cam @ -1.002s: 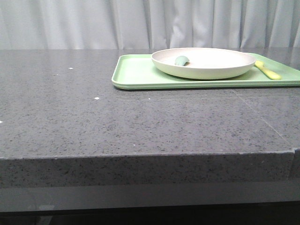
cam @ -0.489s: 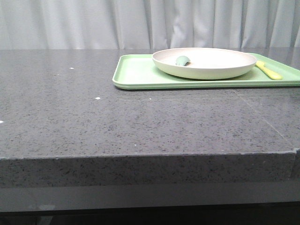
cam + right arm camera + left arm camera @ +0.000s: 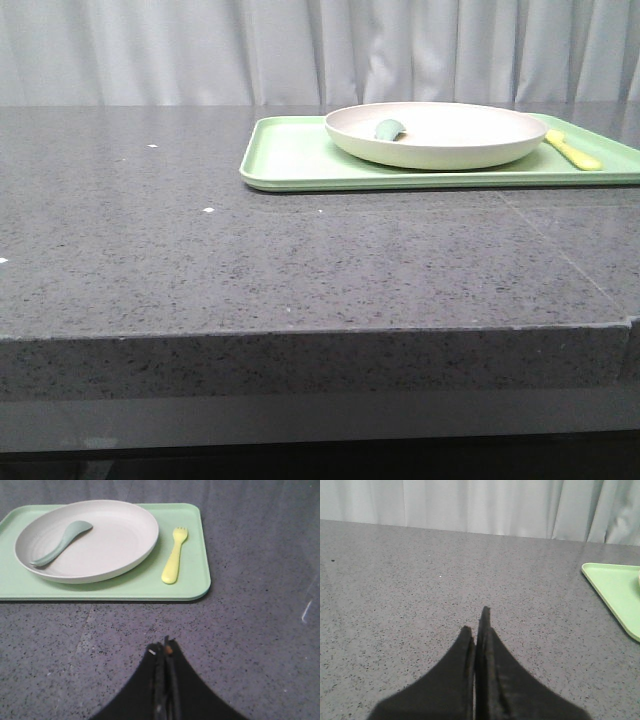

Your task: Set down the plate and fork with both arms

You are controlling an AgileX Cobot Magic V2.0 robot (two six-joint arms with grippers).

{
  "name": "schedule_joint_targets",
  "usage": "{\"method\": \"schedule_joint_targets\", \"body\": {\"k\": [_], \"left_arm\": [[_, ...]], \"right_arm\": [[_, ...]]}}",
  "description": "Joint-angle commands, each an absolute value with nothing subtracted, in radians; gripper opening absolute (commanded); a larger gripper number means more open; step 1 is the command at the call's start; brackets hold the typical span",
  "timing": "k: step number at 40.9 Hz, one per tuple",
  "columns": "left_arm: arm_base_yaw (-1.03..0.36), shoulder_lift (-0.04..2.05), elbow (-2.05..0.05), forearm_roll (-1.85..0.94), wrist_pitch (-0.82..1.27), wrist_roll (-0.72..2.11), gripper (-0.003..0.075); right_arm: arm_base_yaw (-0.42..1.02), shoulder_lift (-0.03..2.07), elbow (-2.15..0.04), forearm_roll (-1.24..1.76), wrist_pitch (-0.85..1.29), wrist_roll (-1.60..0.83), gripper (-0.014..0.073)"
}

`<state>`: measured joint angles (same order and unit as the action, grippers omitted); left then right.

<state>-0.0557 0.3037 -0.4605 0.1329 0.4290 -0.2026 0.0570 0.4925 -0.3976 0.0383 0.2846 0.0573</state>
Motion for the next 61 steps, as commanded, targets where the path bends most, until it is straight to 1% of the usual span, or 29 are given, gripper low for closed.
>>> {"method": "schedule_joint_targets", "body": {"k": [1, 9, 55, 61], "left_arm": [[-0.054, 0.311, -0.487, 0.133, 0.349, -0.207, -0.0018], [-0.054, 0.311, -0.487, 0.133, 0.349, -0.207, -0.0018], [-0.054, 0.311, -0.487, 0.133, 0.347, -0.207, -0.0018], [-0.052, 0.301, -0.453, 0.12, 0.327, -0.205, -0.0018]], "right_arm": [[0.056, 0.412, -0.372, 0.031, 0.164, 0.047, -0.0064], [0.056, 0.326, -0.352, 0.031, 0.131, 0.047, -0.0064], [0.056, 0.327, -0.352, 0.031, 0.132, 0.047, -0.0064], [0.056, 0.327, -0.352, 0.031, 0.132, 0.047, -0.0064]]}}
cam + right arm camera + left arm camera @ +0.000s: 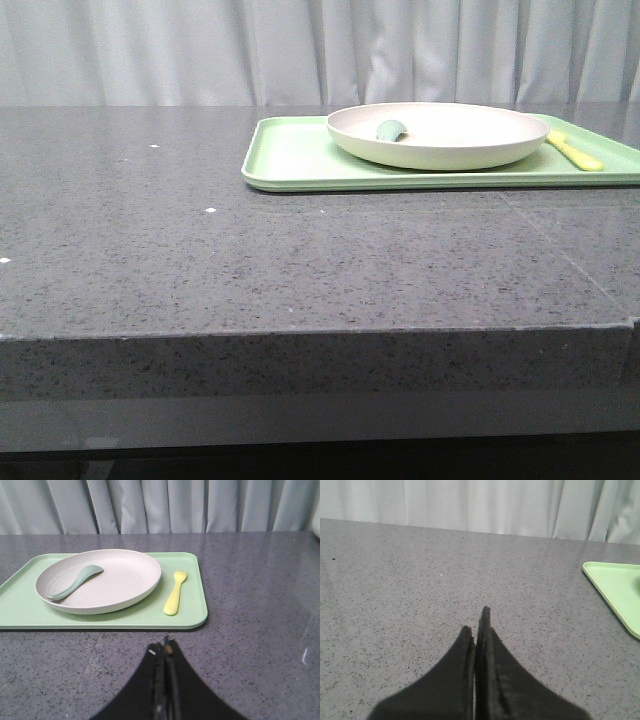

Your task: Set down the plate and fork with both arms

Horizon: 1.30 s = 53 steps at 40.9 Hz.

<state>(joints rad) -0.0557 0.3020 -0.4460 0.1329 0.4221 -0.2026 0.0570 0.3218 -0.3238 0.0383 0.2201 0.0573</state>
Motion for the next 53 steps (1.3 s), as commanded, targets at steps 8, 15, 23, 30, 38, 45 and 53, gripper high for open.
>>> {"method": "schedule_joint_targets", "body": {"k": [8, 15, 23, 30, 38, 45, 53], "left_arm": [[0.003, 0.19, -0.327, -0.084, 0.205, -0.02, -0.0018], [0.033, 0.08, -0.201, -0.088, 0.168, -0.024, -0.0018], [0.033, -0.03, -0.084, -0.088, 0.163, -0.024, -0.0018], [0.033, -0.027, 0.009, -0.083, 0.057, -0.024, -0.0018], [0.033, -0.025, 0.01, -0.083, 0.092, -0.024, -0.0018], [0.033, -0.025, 0.01, -0.083, 0.092, -0.024, -0.0018], [0.033, -0.025, 0.01, -0.083, 0.092, -0.024, -0.0018]], "right_arm": [[0.056, 0.327, -0.352, 0.031, 0.132, 0.047, -0.0064], [0.056, 0.327, -0.352, 0.031, 0.132, 0.047, -0.0064], [0.056, 0.327, -0.352, 0.031, 0.132, 0.047, -0.0064], [0.056, 0.327, -0.352, 0.031, 0.132, 0.047, -0.0064], [0.056, 0.327, -0.352, 0.031, 0.132, 0.047, -0.0064], [0.056, 0.327, -0.352, 0.031, 0.132, 0.047, -0.0064], [0.056, 0.327, -0.352, 0.031, 0.132, 0.047, -0.0064]]}}
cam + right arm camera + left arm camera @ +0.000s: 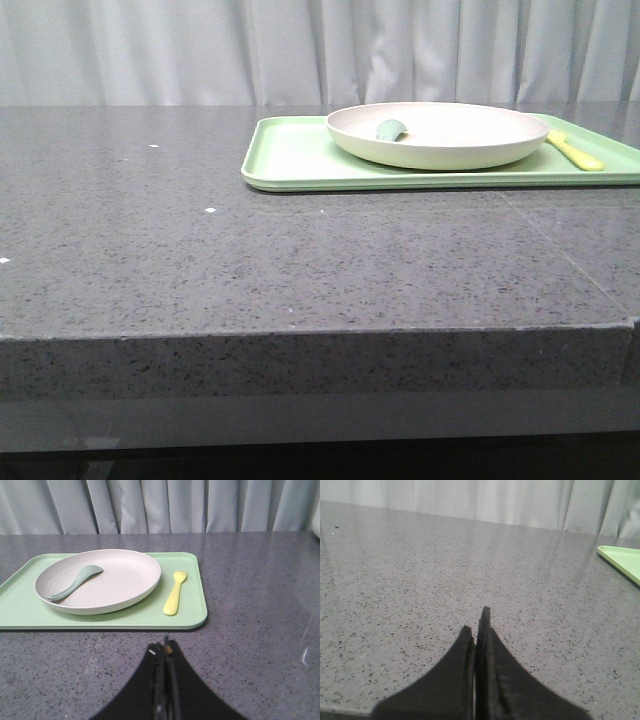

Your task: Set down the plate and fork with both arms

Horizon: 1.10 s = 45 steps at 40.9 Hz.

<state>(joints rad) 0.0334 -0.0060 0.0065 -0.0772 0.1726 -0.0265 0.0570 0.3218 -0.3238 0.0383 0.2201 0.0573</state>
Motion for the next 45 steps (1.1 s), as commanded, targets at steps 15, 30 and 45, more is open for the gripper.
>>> {"method": "schedule_joint_targets", "body": {"k": [15, 30, 45], "left_arm": [[0.033, -0.025, 0.01, -0.083, 0.092, -0.024, -0.0018], [0.033, -0.025, 0.01, -0.083, 0.092, -0.024, -0.0018], [0.033, -0.025, 0.01, -0.083, 0.092, -0.024, -0.0018]], "right_arm": [[0.056, 0.327, -0.352, 0.031, 0.132, 0.047, -0.0064], [0.041, 0.326, -0.275, 0.031, 0.122, 0.047, -0.0064], [0.014, 0.216, -0.016, 0.031, 0.085, 0.047, -0.0064]]}}
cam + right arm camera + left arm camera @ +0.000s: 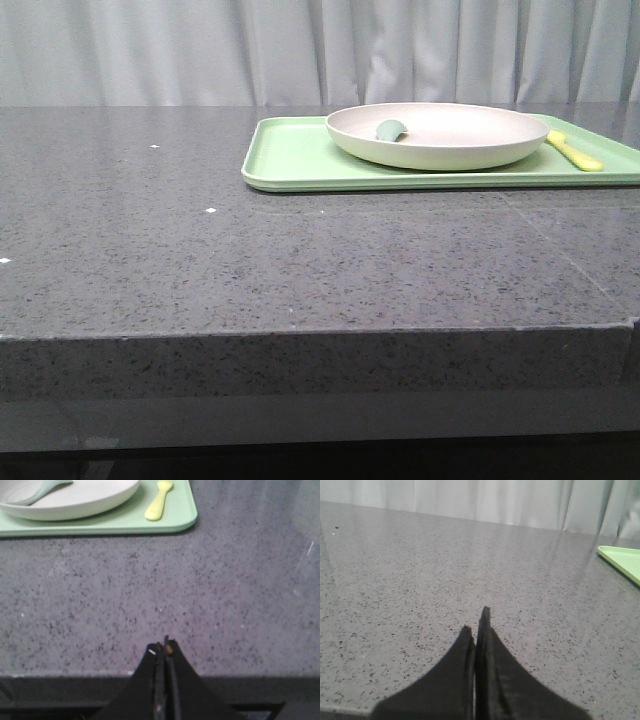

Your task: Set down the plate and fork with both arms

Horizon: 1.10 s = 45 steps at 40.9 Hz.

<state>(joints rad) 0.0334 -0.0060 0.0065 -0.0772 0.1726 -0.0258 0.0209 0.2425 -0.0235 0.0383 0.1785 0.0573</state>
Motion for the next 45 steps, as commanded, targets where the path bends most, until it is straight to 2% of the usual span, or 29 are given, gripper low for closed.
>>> {"method": "schedule_joint_targets", "body": {"k": [1, 20, 45], "left_arm": [[0.033, -0.025, 0.01, -0.083, 0.092, -0.024, -0.0018], [0.033, -0.025, 0.01, -0.083, 0.092, -0.024, -0.0018], [0.033, -0.025, 0.01, -0.083, 0.092, -0.024, -0.0018]], "right_arm": [[0.014, 0.205, -0.006, 0.031, 0.085, 0.047, -0.0064], [0.014, -0.029, 0.023, 0.031, 0.165, 0.047, -0.0064], [0.014, -0.026, 0.023, 0.031, 0.17, 0.047, -0.0064]]}}
